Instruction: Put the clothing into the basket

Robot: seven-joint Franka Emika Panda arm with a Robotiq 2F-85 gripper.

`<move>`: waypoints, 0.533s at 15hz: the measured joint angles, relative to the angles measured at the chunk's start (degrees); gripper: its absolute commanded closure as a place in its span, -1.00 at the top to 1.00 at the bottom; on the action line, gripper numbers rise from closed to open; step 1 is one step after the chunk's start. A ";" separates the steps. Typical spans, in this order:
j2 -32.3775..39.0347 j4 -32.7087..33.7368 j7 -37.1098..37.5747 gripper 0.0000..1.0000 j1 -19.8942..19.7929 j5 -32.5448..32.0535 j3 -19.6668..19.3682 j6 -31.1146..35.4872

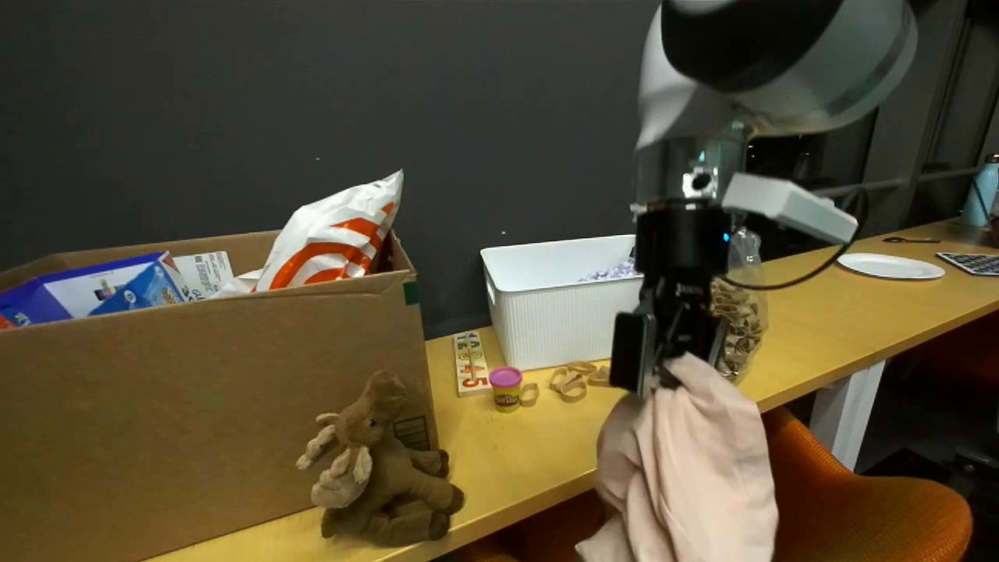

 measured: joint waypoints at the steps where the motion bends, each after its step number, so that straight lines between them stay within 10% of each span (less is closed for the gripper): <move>1: -1.62 1.05 0.36 -1.00 0.54 -0.35 0.09 -0.21; 8: -2.81 12.90 2.81 -1.00 1.20 -9.65 -2.22 -1.08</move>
